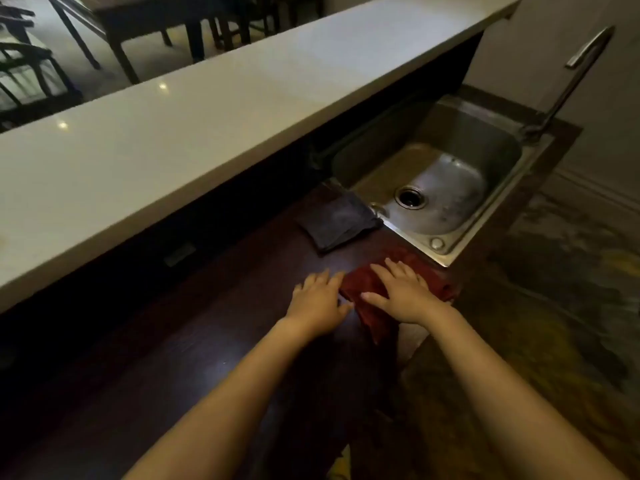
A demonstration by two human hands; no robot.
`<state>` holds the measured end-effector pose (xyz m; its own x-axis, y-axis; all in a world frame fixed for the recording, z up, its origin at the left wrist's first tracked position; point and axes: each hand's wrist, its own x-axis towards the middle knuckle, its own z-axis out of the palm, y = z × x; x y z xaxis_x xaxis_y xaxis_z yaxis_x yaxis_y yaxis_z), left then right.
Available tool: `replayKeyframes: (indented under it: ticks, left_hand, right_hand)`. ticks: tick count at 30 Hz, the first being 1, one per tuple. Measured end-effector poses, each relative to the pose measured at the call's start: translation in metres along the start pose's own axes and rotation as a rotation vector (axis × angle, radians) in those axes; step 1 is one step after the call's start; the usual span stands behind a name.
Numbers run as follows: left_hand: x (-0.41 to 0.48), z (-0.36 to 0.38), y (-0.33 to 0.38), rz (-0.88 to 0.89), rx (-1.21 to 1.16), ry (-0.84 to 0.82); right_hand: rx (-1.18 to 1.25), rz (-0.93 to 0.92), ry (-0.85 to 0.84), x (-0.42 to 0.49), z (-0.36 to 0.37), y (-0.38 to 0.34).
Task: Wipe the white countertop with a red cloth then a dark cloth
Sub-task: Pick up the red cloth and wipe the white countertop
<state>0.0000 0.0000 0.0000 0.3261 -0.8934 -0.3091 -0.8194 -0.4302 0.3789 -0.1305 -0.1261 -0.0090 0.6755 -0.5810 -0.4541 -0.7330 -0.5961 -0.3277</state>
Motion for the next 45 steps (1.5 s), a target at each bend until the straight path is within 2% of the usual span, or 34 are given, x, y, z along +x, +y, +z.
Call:
replayKeyframes:
  ticks: [4, 12, 19, 21, 25, 28, 30, 32, 35, 40, 45]
  left_hand:
    - [0.023, 0.024, 0.028, 0.023, 0.072, -0.019]
    - [0.042, 0.065, 0.054, 0.087, 0.149, -0.066]
    - [0.04, 0.075, 0.051, 0.096, 0.232, 0.051]
    - [0.041, 0.071, 0.049, 0.111, 0.257, 0.063]
    - [0.045, 0.059, 0.044, 0.12, 0.157, 0.133]
    - [0.045, 0.053, 0.043, 0.132, 0.111, 0.145]
    - [0.044, 0.051, 0.043, 0.143, 0.113, 0.145]
    - [0.041, 0.045, 0.04, 0.137, 0.127, 0.175]
    - [0.035, 0.027, 0.033, 0.109, 0.111, 0.239]
    - [0.007, -0.016, 0.008, 0.017, 0.033, 0.275]
    - [-0.053, -0.072, -0.03, -0.156, -0.003, 0.278]
  right_hand:
    - [-0.087, 0.005, -0.025, 0.008, -0.005, 0.039]
    - [-0.061, -0.155, -0.047, 0.014, 0.002, 0.079]
    - [-0.006, -0.211, -0.091, 0.011, -0.001, 0.088]
    - [-0.002, -0.217, -0.059, 0.01, -0.001, 0.089]
    - [-0.027, -0.226, 0.11, 0.009, -0.001, 0.088]
    - [-0.103, -0.225, 0.114, 0.007, 0.003, 0.085]
    - [-0.072, -0.212, 0.194, 0.005, 0.004, 0.082]
    - [-0.018, -0.2, 0.293, 0.004, 0.0, 0.077]
    - [0.039, -0.218, 0.346, 0.003, -0.014, 0.062]
    - [-0.012, -0.347, 0.259, 0.003, -0.044, 0.014]
    - [-0.097, -0.525, 0.117, -0.002, -0.076, -0.075]
